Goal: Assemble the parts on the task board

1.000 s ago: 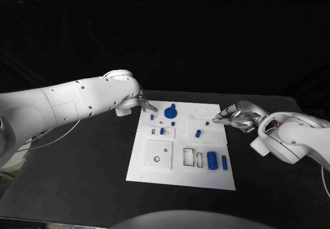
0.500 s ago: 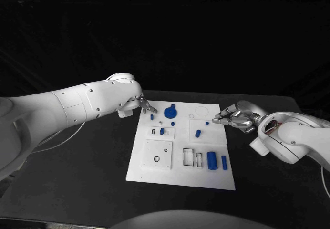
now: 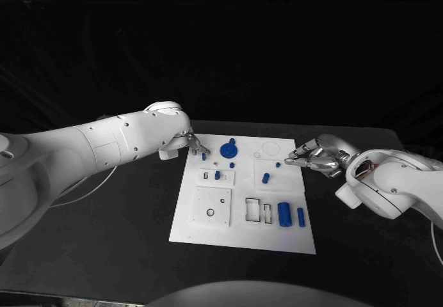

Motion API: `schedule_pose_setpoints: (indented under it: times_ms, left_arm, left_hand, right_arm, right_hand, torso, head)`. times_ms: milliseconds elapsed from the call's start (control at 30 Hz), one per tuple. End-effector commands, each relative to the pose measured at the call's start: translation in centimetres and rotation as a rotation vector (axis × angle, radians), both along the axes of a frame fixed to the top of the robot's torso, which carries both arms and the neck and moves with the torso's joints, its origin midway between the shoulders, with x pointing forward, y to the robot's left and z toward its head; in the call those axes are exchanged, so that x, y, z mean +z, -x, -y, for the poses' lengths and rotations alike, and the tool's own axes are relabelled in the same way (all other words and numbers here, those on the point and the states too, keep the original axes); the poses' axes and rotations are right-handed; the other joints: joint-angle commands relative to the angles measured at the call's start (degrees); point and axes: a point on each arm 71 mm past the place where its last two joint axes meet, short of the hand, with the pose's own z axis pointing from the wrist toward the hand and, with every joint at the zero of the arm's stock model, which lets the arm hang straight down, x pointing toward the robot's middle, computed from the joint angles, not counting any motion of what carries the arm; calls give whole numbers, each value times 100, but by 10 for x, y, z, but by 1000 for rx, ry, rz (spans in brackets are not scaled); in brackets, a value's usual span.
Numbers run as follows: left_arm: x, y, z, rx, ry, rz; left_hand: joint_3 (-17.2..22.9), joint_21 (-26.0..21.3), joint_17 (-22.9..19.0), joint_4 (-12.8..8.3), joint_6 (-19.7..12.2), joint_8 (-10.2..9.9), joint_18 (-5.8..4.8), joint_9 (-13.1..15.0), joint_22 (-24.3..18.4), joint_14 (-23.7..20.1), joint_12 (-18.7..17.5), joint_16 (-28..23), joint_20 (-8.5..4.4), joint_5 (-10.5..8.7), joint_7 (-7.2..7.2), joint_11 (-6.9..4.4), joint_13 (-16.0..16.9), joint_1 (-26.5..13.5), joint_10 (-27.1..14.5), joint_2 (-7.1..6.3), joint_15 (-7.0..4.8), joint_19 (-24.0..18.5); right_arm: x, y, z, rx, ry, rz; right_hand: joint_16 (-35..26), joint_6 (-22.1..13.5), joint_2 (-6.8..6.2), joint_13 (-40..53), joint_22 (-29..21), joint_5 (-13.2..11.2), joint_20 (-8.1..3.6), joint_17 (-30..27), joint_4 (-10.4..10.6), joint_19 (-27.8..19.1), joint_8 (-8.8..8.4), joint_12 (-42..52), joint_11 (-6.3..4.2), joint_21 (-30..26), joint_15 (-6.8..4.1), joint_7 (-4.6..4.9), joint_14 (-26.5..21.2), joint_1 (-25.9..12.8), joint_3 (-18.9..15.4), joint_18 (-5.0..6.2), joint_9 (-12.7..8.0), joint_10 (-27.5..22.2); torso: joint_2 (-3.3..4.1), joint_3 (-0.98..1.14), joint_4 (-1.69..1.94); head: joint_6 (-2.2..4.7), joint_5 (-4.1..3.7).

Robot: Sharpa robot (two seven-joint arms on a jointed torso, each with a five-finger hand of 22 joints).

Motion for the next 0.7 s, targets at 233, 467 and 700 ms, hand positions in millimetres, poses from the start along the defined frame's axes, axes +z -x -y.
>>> schedule_pose_setpoints:
  times_ms: [233,467,700]
  left_arm:
    - [-2,0,5,-34,13,-22]
    - [-2,0,8,-38,24,-34]
    - [-4,2,10,-43,22,-59]
  left_hand:
    - [87,14,1507,-11,-49,-77,-43,5,1510,606,-4,15,-27,-54,18,-9,1509,82,595,163,-15,603]
    - [98,14,1507,-12,-56,-90,-43,6,1510,606,-4,15,-25,-59,19,-8,1509,101,595,197,-12,603]
    - [131,14,1507,-18,-65,-120,-43,13,1510,606,-4,15,-20,-69,21,-5,1509,173,595,291,-6,603]
  right_arm:
    - [0,1,-1,12,4,-4]
    - [0,1,-1,11,4,-4]
    - [0,1,-1,10,3,-3]
  right_hand:
    - [23,15,44,1509,1508,-13,48,1507,18,600,-9,-19,28,26,48,22,608,-2,0,-39,1,601]
    - [23,15,44,1509,1508,-13,48,1507,18,600,-9,-19,28,26,48,22,608,-2,0,-39,1,601]
    - [23,14,59,1509,1508,-5,50,1507,22,600,-14,-19,27,26,51,16,608,2,-3,-39,0,601]
  torso:
    - [-2,4,0]
    - [-6,3,-7]
    - [-6,5,2]
  head:
    - [-17,-4]
    - [-19,-8]
    - [-29,-17]
